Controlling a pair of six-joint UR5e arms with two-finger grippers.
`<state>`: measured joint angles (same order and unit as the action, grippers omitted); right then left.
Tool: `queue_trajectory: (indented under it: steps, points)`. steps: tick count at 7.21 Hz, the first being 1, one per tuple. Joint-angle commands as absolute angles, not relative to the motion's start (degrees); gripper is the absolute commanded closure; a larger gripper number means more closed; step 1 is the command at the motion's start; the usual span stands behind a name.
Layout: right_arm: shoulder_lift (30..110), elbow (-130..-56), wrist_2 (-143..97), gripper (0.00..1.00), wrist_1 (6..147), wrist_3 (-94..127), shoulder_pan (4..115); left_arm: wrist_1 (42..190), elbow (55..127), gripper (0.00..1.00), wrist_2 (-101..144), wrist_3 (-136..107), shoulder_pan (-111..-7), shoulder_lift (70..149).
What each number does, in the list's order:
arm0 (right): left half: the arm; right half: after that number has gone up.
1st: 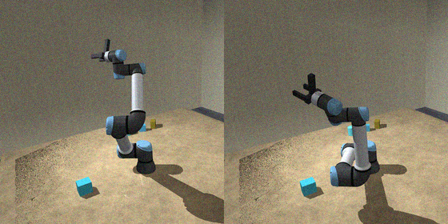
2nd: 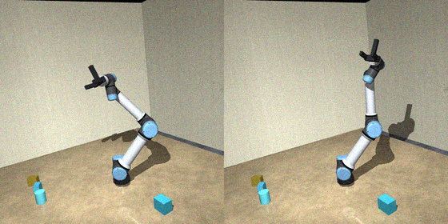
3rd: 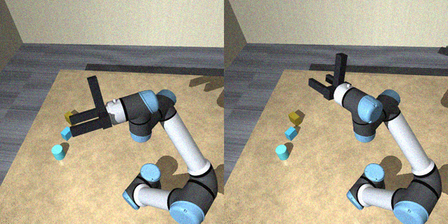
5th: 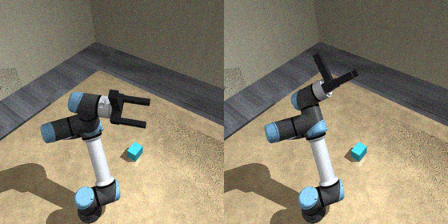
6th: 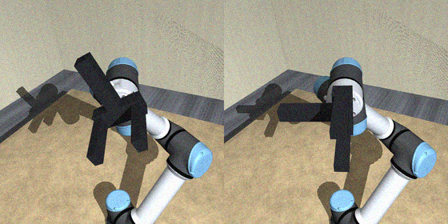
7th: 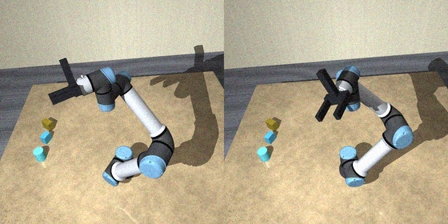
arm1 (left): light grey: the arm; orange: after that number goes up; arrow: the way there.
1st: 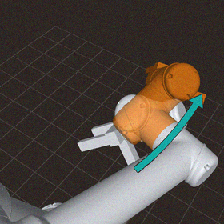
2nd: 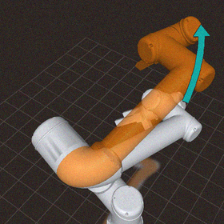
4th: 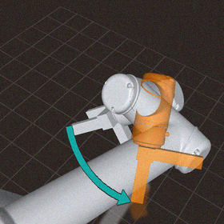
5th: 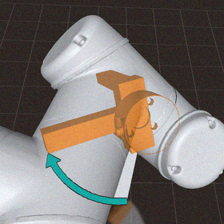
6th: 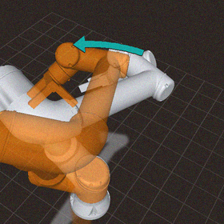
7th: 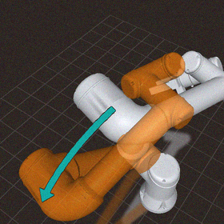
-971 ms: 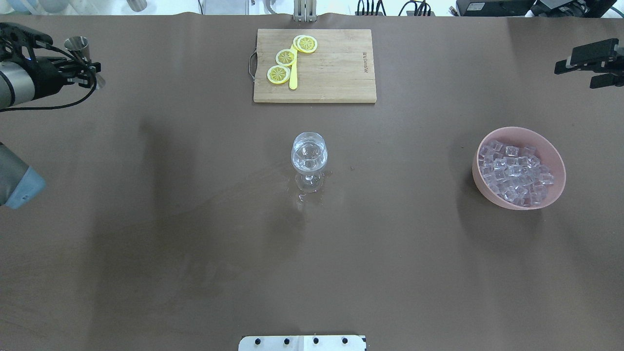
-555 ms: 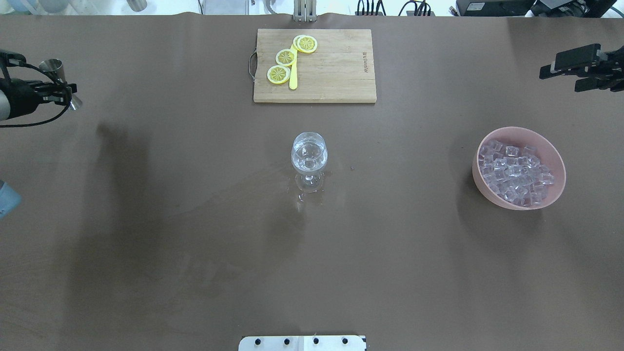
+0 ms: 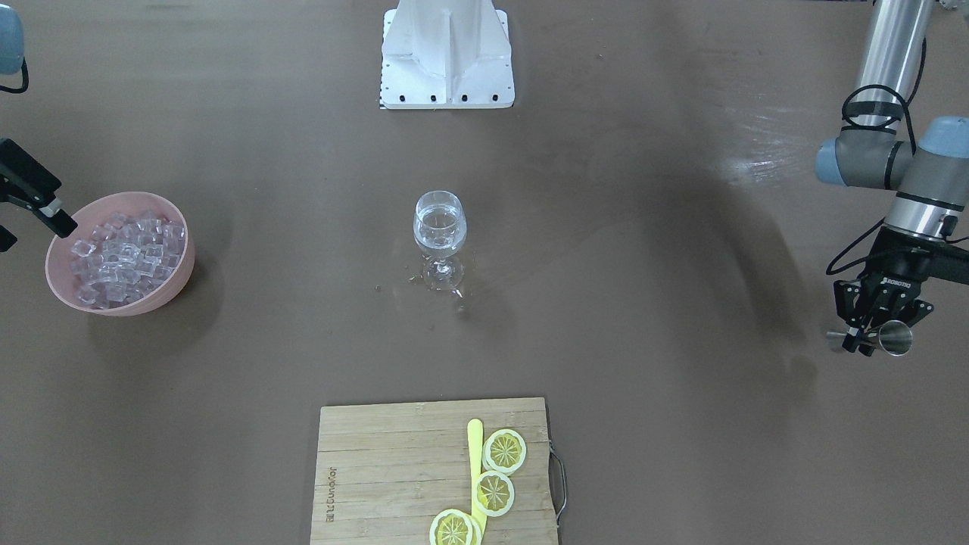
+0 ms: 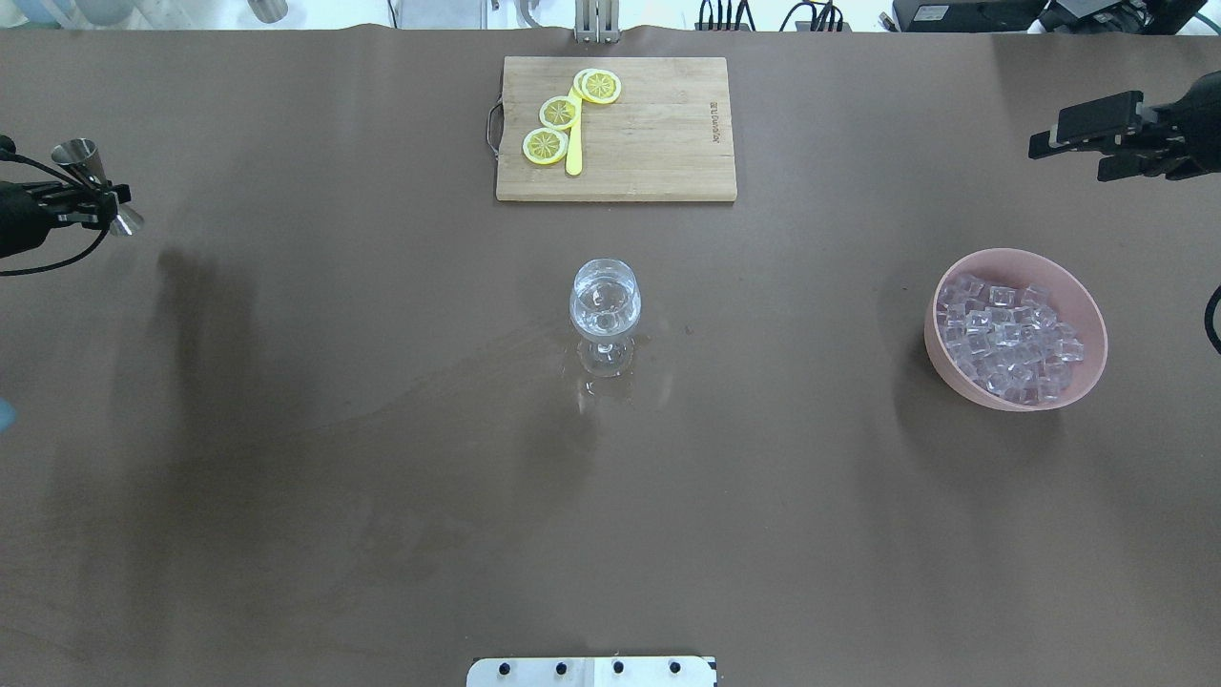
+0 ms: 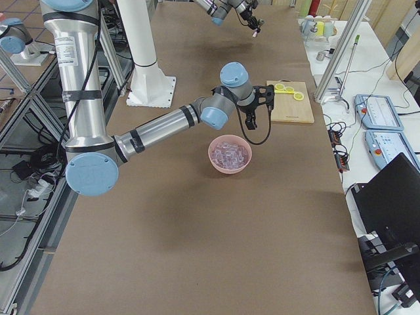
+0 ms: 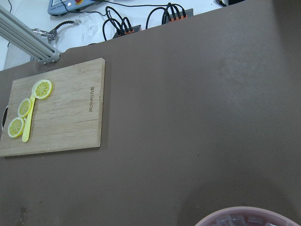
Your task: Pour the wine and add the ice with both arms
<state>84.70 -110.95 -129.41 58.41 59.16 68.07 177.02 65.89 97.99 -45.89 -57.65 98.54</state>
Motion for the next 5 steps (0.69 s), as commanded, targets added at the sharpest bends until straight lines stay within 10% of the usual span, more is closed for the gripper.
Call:
queue_trajectory:
  steps: [1,3,5]
  points:
    - [84.46,-111.01,-128.76,0.00,58.45,59.33,67.50,177.45,65.21,1.00,95.20,-45.53,-56.70,98.53]
    - [84.46,-111.01,-128.76,0.00,58.45,59.33,67.50,177.01,65.13,0.89,95.27,-45.53,-56.34,98.44]
    - [84.38,-110.92,-128.76,0.00,58.45,59.33,67.41,177.01,65.04,0.53,95.36,-45.53,-55.99,98.44]
